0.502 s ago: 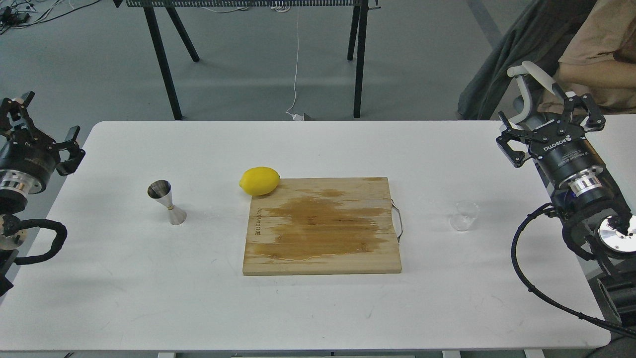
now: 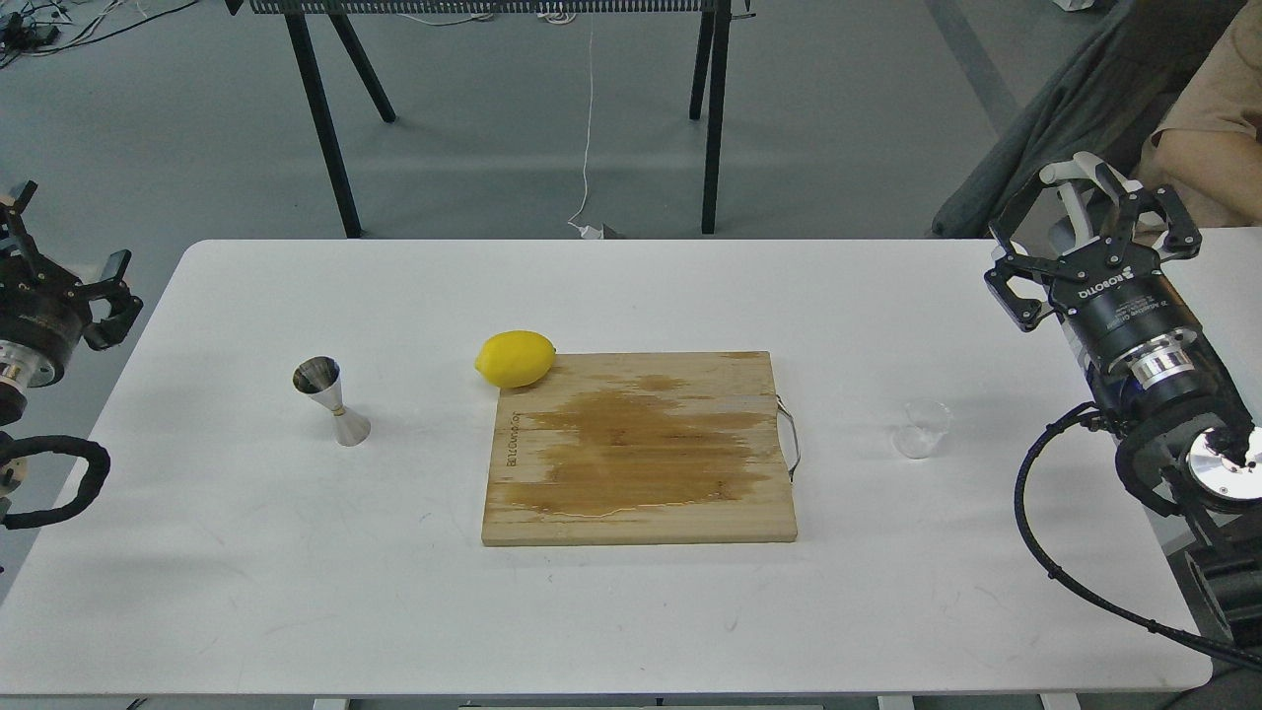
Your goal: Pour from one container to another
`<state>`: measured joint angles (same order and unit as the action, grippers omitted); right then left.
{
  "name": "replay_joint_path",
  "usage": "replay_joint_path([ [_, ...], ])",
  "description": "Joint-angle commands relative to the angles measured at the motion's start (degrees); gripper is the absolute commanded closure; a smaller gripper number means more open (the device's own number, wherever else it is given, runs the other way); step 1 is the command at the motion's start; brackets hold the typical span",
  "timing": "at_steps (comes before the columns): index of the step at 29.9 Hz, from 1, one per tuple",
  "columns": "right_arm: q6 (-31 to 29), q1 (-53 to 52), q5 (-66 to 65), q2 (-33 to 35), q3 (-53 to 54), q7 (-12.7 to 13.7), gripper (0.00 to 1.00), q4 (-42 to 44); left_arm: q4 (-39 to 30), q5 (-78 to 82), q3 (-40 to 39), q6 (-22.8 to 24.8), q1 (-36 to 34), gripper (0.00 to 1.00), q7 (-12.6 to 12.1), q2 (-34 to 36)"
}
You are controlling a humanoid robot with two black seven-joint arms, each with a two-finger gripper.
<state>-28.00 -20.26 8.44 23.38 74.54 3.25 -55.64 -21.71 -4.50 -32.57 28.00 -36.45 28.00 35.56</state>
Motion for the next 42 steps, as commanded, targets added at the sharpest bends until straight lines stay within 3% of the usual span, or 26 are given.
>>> replay_joint_path([
  [1, 0.0, -0.1, 0.0, 0.0, 0.0, 0.0, 0.01, 0.0, 2.4, 1.3, 0.4, 0.0, -0.7, 0.00, 0.0, 1.8],
  [7, 0.0, 0.0, 0.1, 0.3, 0.2, 0.0, 0.01, -0.5, 3.8, 17.2, 0.6, 0.0, -6.6, 0.00, 0.0, 9.6],
  [14, 0.0, 0.1, 0.1, 0.3, 0.1, 0.0, 0.01, -0.5, 1.0, 43.5, 0.8, 0.0, -14.6, 0.00, 0.0, 11.6],
  [18, 0.0, 0.2, 0.1, 0.3, 0.1, 0.0, 0.01, -0.5, -12.7, 63.7, 0.8, 0.0, -14.4, 0.01, 0.0, 12.4],
  [24, 0.0, 0.4, 0.0, 0.3, 0.1, 0.0, 0.01, -0.4, -30.9, 68.3, 2.0, 0.0, -9.8, 0.00, 0.0, 17.7],
  [28, 0.0, 0.7, 0.0, 0.3, 0.1, 0.0, 0.01, -0.3, -36.1, 75.4, 3.0, -16.2, -5.2, 0.01, 0.0, 18.5],
  [34, 0.0, 0.7, 0.0, 0.2, 0.0, 0.0, 0.01, 0.0, -37.6, 78.6, 3.2, -39.0, 2.0, 0.01, 0.0, 18.1],
  [37, 0.0, 1.2, 0.0, 0.2, -0.1, 0.0, 0.01, 0.0, -38.7, 78.7, 3.2, -47.2, 5.8, 0.01, 0.0, 18.0],
  [42, 0.0, 1.6, 0.0, 0.2, -0.2, 0.0, 0.01, 0.2, -44.1, 79.1, 3.0, -56.0, 12.4, 0.01, 0.0, 17.9],
])
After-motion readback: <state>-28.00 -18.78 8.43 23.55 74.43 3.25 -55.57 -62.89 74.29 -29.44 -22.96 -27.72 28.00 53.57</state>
